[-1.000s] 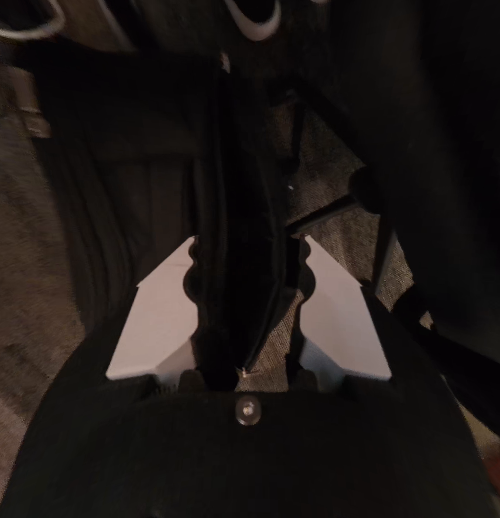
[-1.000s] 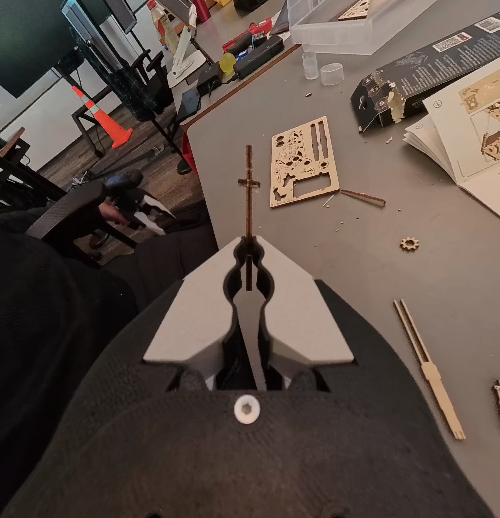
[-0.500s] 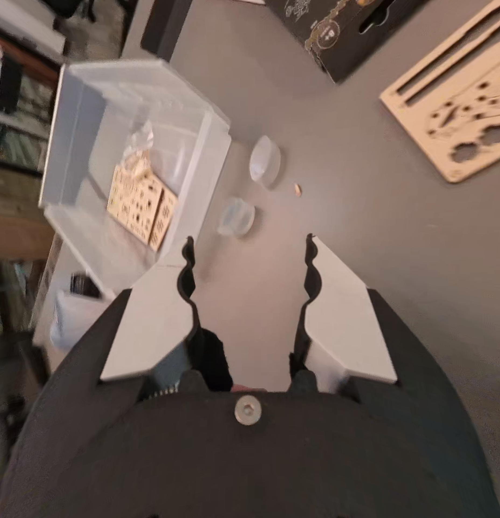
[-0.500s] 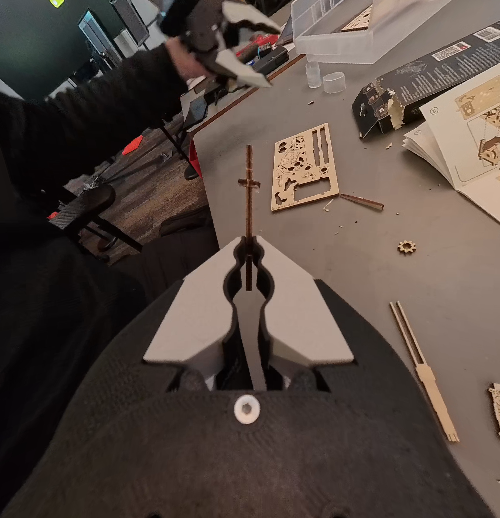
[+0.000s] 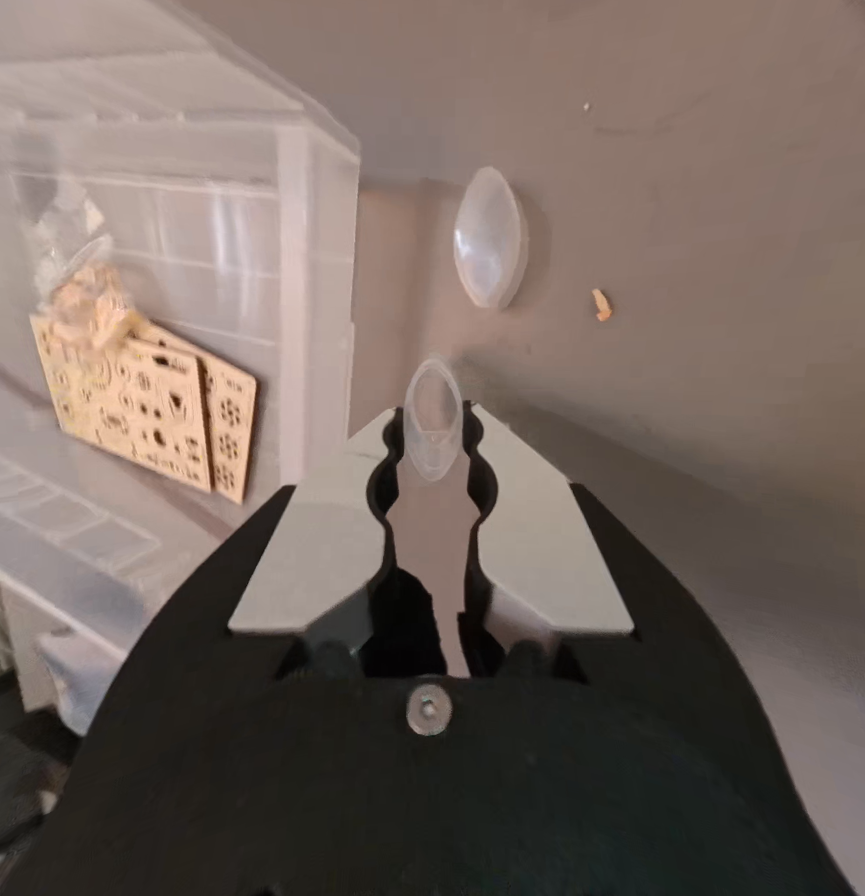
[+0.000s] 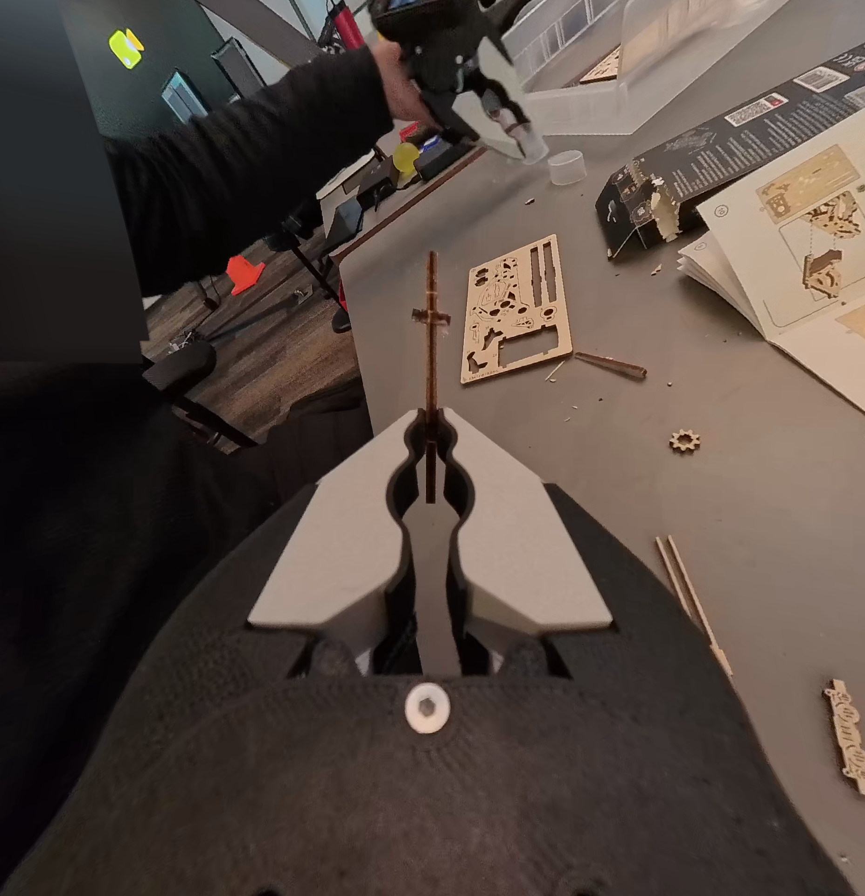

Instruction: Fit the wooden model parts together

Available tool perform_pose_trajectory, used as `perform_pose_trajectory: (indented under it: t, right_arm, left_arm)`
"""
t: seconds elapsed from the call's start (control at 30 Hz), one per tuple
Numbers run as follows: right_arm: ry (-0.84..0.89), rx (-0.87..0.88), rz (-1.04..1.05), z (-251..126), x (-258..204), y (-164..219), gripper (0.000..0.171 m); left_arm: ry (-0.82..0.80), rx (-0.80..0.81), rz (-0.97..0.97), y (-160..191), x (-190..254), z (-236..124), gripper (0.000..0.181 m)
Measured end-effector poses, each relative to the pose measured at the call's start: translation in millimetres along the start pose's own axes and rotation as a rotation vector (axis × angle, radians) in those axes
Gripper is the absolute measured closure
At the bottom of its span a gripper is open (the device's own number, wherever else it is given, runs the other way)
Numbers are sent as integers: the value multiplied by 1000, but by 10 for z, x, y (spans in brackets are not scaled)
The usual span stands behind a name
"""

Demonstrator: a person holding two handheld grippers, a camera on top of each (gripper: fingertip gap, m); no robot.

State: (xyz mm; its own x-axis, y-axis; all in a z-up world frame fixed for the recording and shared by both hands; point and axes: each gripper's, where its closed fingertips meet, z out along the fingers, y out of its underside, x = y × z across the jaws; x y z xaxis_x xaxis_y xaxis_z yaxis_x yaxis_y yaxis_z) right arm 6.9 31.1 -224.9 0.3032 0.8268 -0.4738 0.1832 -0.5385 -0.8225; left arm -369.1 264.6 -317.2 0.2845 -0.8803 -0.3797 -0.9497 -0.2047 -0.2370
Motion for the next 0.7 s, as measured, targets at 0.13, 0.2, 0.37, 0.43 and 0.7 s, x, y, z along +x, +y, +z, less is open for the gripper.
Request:
perform_pose_trajectory:
  t: [0.13,0.2,0.37,0.43,0.7]
  right_arm:
    - [-10,11,-5,-17,-53,-20,170]
    - [-15,13,-5,-17,-69,-21,170]
    - [-29,6,-7,17,-116,-8,170]
    - [-35,2,-15,32,-144,-9,170]
    - [-36,4,-34,8,-210,-23,170]
  left_arm:
    - [-29,71,-125,147,487,-600,159]
    - [-78,62,-148,317,850,-961,159]
    - [107,79,-302,517,2325,-1491,159]
    - [187,61,-348,622,2882,-1458,159]
    - [388,-197,-538,1641,4259,-723,126]
